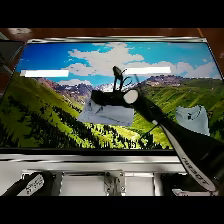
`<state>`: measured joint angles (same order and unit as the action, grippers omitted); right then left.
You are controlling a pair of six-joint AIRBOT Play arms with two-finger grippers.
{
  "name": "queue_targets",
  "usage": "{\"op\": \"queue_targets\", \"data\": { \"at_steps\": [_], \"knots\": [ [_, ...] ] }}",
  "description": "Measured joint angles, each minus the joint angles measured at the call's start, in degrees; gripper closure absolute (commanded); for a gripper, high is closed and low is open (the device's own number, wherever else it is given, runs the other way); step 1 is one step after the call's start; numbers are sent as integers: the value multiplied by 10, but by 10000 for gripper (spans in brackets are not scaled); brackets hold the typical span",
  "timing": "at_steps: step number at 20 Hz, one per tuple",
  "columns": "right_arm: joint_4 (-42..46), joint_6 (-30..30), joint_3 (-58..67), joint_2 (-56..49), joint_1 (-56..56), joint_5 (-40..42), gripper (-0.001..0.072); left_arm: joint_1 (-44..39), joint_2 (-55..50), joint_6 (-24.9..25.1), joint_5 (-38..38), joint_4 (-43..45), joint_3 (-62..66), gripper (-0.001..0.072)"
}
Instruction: Fold the shirts.
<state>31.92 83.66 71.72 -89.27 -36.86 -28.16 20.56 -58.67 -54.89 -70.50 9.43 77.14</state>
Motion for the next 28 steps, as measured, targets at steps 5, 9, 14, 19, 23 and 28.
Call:
{"op": "queue_targets", "data": {
  "at_steps": [5, 9, 14, 19, 23, 28],
  "knots": [
    [-101, -3, 2, -62, -49, 93, 79, 15, 22, -4, -38, 2, -5, 675],
    [-125, -15, 11, -51, -33, 120, 79, 18, 26, -6, -47, 3, -21, 675],
    [69, 0, 14, 30, 96, -76, 79, 19, 28, -9, -51, 3, -30, 675],
    [315, 132, -3, 66, 238, -337, 77, 19, 28, -9, -52, 3, -32, 675],
    [338, 148, -24, 32, 279, -388, 76, 19, 28, -9, -52, 3, -32, 674],
    [244, 111, -30, -42, 291, -371, 76, 19, 28, -9, -52, 3, -32, 675]
  ]
}}
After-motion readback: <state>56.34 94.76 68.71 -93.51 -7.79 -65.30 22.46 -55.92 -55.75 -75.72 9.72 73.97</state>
